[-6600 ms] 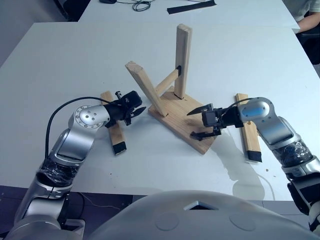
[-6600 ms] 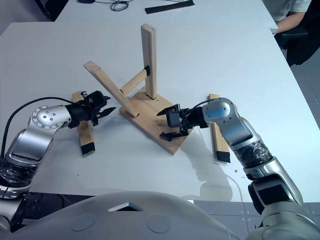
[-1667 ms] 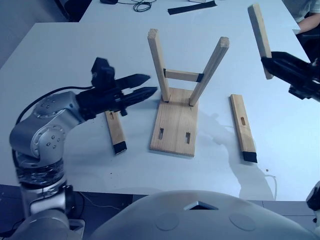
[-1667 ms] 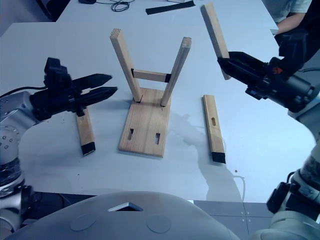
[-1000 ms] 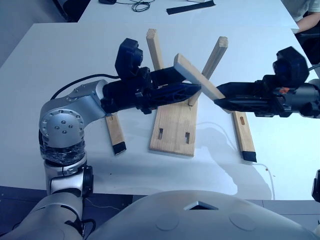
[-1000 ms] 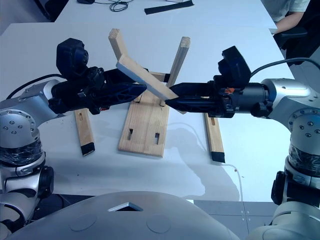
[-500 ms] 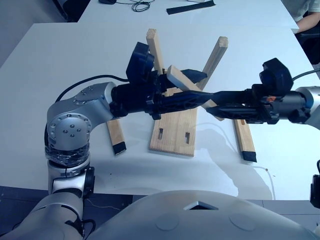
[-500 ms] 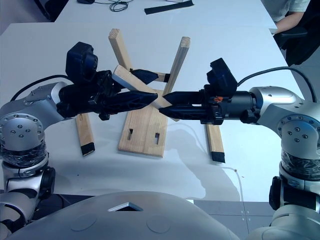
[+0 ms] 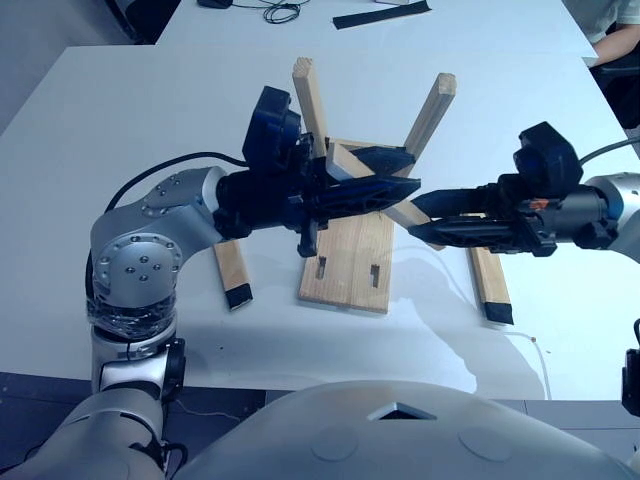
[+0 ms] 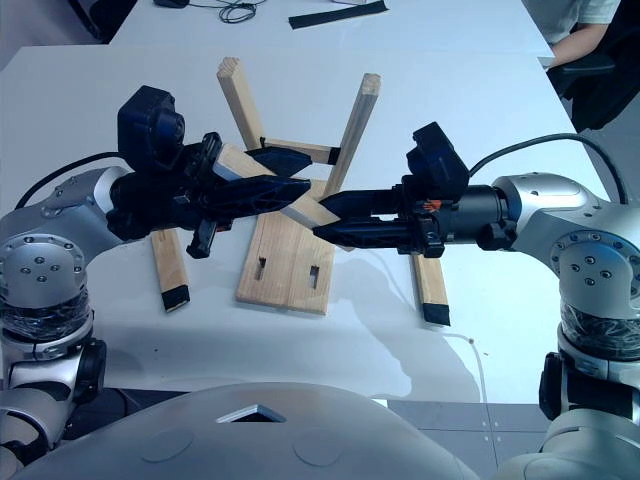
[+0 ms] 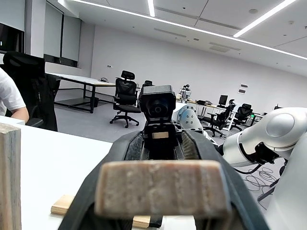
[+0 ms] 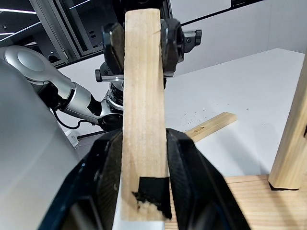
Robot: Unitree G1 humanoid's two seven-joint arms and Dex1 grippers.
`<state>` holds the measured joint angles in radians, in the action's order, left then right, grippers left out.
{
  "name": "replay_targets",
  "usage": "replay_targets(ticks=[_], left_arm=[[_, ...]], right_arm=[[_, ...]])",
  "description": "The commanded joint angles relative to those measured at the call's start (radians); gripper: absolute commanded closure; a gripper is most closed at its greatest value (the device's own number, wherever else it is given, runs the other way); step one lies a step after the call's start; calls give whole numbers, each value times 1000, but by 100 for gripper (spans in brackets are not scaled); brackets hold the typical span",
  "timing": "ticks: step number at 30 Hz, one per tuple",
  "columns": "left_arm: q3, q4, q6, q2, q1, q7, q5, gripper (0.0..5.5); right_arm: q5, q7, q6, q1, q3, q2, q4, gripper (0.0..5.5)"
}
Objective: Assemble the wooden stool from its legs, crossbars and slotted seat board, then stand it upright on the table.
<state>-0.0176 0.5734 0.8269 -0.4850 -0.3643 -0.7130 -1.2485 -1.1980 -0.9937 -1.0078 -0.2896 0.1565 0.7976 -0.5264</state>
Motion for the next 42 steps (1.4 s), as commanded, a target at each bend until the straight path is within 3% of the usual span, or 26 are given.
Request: replay_targets(ticks=[1,10,11,16,18,23,25,28,34,42], left_arm=[[40,23,1,-36,16,-69,32,420],[76,2,-40,-61,18,-117,108,420],[75,-4,-42,-60,13,-116,109,420],[29,-47,-49,-96,-21,-131,129,420],[-6,-74,-40,-141,-33,-139,145,420],[-106,-181,4,-365,-30,-179,257,420],[-118,-234,-58,-439,1,-199,378,420],[-70,-430,-413,-487,81,-225,712,420],[-62,-768,-814,-440,38,-441,851,420],[-117,-846,-853,-479,86,-768,754,420]], right_arm=[[1,23,18,-36,14,7,17,419],[88,24,62,-5,-11,12,-11,419],[122,18,73,8,-26,17,-17,382],[307,-19,172,91,-106,76,-25,313],[384,-24,224,140,-124,96,-24,279],[458,45,294,312,-44,75,-57,277],[463,84,307,395,5,55,-100,277],[473,148,329,520,68,14,-167,277],[523,251,357,555,32,-50,-183,277],[588,273,386,614,-4,-57,-179,277]])
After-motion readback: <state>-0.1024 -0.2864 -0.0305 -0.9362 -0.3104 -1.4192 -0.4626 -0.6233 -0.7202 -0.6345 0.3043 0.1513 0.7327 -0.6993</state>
